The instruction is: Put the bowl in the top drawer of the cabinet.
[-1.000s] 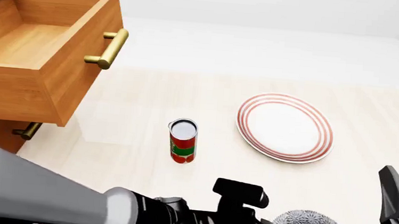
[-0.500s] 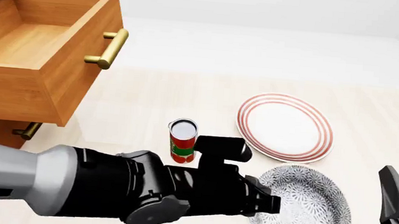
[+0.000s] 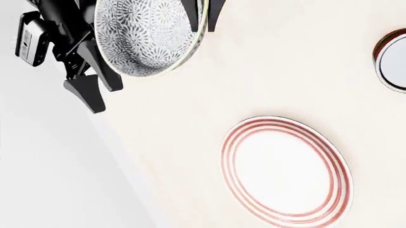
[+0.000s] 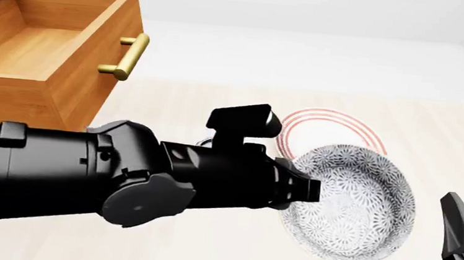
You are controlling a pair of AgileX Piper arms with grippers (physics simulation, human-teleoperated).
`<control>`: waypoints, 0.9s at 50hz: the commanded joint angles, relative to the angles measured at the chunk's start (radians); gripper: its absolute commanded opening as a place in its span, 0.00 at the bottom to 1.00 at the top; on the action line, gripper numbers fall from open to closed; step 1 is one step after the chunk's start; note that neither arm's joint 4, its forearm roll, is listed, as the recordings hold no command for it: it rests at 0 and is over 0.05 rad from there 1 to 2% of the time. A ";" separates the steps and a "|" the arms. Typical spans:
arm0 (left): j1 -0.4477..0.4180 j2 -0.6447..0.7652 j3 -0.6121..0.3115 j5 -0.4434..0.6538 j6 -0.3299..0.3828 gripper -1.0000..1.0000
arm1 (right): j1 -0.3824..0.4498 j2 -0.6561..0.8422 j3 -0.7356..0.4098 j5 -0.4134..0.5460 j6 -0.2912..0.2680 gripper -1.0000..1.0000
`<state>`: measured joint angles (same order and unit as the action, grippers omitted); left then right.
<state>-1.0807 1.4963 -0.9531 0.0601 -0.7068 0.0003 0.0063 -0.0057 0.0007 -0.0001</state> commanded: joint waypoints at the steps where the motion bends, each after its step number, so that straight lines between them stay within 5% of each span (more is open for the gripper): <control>1: 0.023 -0.073 -0.044 0.082 0.035 0.00 | 0.000 0.000 0.000 0.000 0.000 1.00; 45: 0.187 -0.294 -0.198 0.364 0.134 0.00 | 0.000 0.000 0.000 0.000 0.000 1.00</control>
<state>-0.9360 1.2499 -1.1293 0.3794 -0.5873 0.0003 0.0063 -0.0057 0.0007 -0.0001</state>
